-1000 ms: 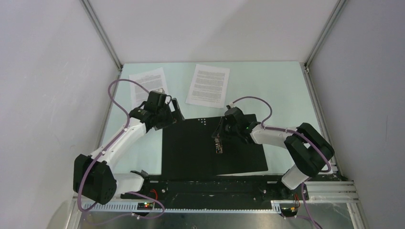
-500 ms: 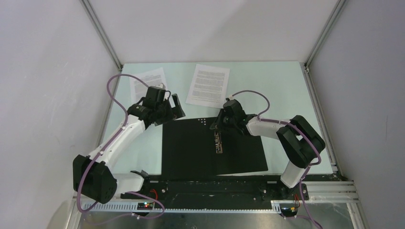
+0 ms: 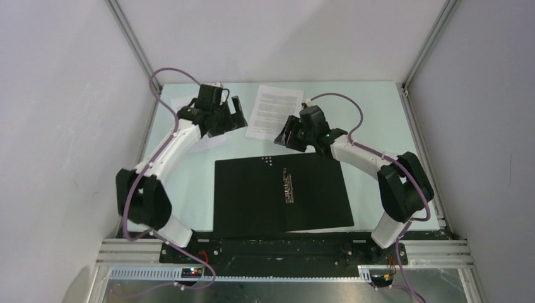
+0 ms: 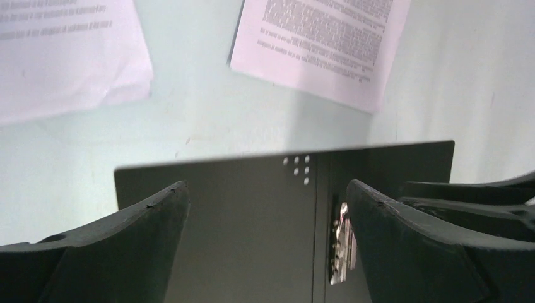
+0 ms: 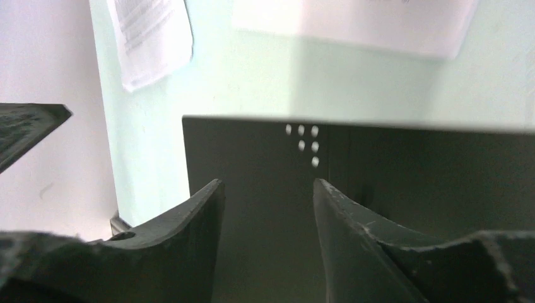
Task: Put the files into the folder
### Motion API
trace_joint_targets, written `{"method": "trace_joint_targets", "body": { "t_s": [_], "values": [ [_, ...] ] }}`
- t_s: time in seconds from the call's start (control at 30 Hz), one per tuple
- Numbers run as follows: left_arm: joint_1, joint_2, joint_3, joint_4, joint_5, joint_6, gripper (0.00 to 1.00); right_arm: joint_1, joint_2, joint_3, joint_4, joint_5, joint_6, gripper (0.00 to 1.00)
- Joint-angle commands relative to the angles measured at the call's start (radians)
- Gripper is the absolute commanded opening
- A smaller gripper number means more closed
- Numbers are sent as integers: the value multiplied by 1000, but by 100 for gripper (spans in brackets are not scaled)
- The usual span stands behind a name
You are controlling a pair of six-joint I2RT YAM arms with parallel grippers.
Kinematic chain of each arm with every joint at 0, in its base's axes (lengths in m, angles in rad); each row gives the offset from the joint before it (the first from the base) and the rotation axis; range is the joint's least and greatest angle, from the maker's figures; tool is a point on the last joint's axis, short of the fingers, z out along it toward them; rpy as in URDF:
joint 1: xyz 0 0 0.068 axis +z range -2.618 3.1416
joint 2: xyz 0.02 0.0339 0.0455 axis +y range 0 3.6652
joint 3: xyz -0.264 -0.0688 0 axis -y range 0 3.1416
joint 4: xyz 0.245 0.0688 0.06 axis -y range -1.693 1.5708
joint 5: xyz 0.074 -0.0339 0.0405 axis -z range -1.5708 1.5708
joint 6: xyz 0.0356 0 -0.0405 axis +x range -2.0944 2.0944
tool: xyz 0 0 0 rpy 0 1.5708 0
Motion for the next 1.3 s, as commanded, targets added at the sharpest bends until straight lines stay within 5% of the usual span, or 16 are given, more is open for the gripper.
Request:
{"method": "trace_joint_targets", "body": {
  "t_s": [0.0, 0.5, 1.27],
  "values": [
    [3, 150, 127, 42, 26, 87, 99, -76, 49, 100, -60, 7, -38, 61],
    [45, 617, 460, 85, 64, 159, 88, -213, 250, 188, -41, -65, -17, 64],
    [47, 723, 390, 83, 147, 3, 69, -217, 436, 343, -110, -11, -3, 60]
  ]
}}
